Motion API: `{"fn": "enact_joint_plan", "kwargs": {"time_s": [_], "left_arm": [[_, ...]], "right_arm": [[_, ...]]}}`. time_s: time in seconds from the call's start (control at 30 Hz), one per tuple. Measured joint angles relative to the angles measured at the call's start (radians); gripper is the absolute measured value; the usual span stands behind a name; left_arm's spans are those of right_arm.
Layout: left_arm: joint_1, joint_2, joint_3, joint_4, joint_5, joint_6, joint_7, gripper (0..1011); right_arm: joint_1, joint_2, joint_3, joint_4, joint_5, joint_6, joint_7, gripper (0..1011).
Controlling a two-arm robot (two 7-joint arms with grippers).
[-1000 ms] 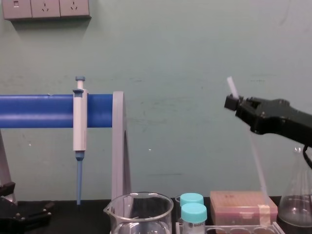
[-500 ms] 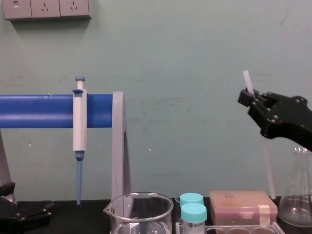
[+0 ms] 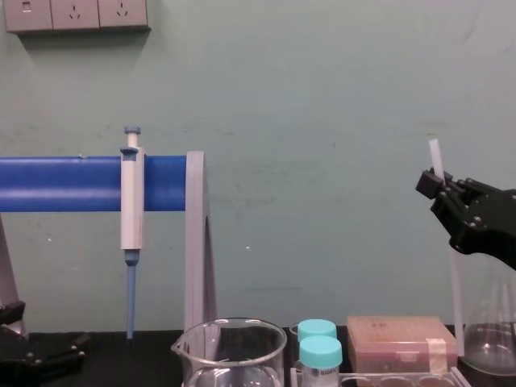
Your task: Pick up the stirring rod with one hand, then place it down.
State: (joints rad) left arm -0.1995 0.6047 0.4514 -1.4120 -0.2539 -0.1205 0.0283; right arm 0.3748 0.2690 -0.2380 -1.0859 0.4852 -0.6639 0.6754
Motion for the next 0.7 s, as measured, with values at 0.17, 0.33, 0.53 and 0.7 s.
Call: {"fn": "enact_joint_plan", "kwargs": {"time_s": [0.17, 0.33, 0.53, 0.7], "left_arm": [[0.000, 0.000, 0.000, 0.000, 0.000, 0.000, 0.000, 1000], [0.000, 0.000, 0.000, 0.000, 0.000, 0.000, 0.000, 1000], [0.000, 0.000, 0.000, 0.000, 0.000, 0.000, 0.000, 1000], [0.000, 0.000, 0.000, 0.000, 0.000, 0.000, 0.000, 1000]], "right_arm": [[-0.007, -0.008, 0.013, 0.000, -0.007, 0.005, 0.000, 72], [-0.007, -0.007, 0.014, 0.000, -0.008, 0.006, -0.001, 72], [-0.006, -0.007, 0.012, -0.001, -0.008, 0.007, -0.001, 72], [-0.006, -0.006, 0.011, -0.001, -0.008, 0.008, -0.002, 72]]}}
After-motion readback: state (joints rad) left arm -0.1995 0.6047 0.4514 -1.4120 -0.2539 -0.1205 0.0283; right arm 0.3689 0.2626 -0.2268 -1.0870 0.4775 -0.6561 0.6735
